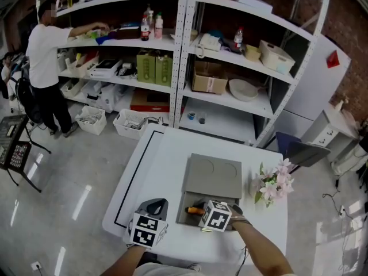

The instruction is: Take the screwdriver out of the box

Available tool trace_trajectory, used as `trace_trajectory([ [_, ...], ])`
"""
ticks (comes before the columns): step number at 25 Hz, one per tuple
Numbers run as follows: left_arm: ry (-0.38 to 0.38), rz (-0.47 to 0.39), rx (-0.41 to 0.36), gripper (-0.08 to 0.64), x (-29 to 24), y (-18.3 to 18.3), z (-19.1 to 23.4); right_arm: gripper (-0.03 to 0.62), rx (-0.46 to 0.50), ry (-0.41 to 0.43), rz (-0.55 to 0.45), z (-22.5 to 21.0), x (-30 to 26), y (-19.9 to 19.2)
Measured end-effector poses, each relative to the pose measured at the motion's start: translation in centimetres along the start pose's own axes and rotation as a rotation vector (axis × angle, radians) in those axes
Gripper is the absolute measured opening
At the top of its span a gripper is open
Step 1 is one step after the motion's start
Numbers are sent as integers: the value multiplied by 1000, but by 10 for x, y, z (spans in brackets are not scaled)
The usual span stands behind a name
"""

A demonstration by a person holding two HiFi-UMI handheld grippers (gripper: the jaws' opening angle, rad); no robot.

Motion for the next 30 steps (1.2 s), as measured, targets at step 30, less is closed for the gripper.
trace_trajectory([
  [30,-78,-92,-60,3,5,45,-61,115,-276,-392,-466,13,132,-5],
])
Point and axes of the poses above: the fingertips, and each gripper's own axes: x backward along the fingers, z to its left, y out of its top, the point moved 6 cm from there along x, backward along the fingers, and after that the axes turned 2 degrees about y, right-handed, at the moved point
